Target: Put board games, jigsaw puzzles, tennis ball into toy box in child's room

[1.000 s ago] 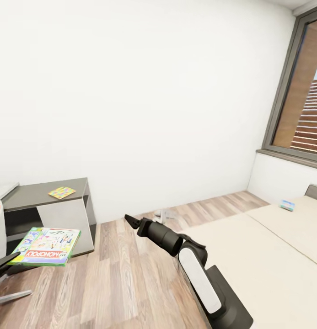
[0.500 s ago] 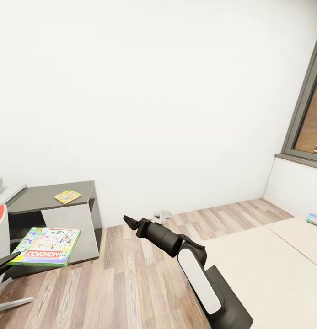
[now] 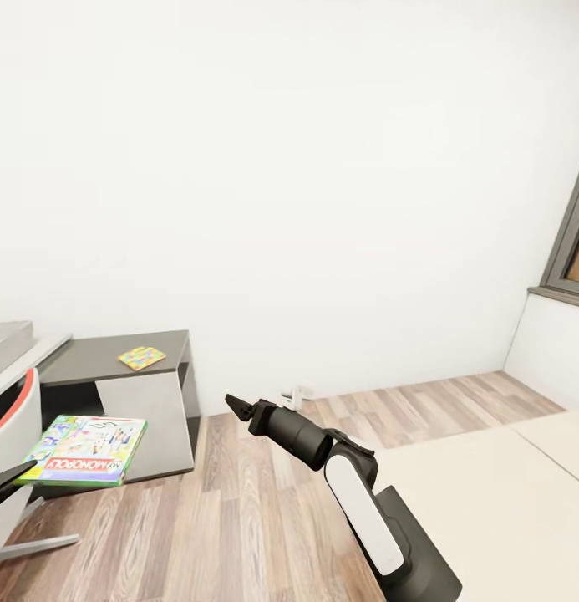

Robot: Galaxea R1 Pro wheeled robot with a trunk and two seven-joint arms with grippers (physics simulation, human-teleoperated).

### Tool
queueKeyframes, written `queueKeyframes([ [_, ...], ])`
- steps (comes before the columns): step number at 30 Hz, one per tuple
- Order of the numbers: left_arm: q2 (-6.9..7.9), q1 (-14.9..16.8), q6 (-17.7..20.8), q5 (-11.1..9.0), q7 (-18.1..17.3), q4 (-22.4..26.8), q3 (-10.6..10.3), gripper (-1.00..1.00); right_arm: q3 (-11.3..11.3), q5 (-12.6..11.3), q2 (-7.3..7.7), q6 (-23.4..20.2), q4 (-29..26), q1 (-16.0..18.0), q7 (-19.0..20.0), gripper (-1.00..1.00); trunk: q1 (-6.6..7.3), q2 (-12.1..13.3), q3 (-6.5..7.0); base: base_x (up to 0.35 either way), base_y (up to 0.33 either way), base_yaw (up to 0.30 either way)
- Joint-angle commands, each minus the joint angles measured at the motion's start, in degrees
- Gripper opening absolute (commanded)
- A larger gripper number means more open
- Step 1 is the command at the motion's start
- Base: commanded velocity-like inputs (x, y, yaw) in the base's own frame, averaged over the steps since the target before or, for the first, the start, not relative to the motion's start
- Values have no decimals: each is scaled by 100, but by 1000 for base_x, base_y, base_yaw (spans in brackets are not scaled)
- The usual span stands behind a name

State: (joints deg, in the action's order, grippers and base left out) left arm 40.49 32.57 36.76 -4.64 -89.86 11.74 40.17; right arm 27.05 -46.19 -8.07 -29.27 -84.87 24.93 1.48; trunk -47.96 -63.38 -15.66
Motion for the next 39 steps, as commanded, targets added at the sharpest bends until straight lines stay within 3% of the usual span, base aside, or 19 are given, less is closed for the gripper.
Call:
queueKeyframes([
  [1, 3, 4, 42, -42, -14, -4, -31, -100, -6, -6, -2, -26, -3, 3, 10, 100, -1, -5, -8, 1, 0, 179],
  [9, 78, 4, 357, -39, -14, 1, -22, -100, -14, -9, -2, -26, -3, 3, 32, 100, -1, -5, -1, 0, 0, 195],
  [15, 164, 4, 473, -34, -14, 78, -20, -100, -15, -5, -2, -26, -3, 3, 36, 100, 131, 235, 107, 0, 0, 30],
  [26, 179, 4, 516, -28, -14, 211, -39, -100, 0, -4, -2, -26, -3, 3, 38, 100, 373, 677, 305, 0, 0, 21],
  [39, 179, 4, 517, -28, -14, 216, -52, -100, 13, -9, -9, -26, -3, 3, 36, 100, 658, 1198, 538, 0, 0, 251],
])
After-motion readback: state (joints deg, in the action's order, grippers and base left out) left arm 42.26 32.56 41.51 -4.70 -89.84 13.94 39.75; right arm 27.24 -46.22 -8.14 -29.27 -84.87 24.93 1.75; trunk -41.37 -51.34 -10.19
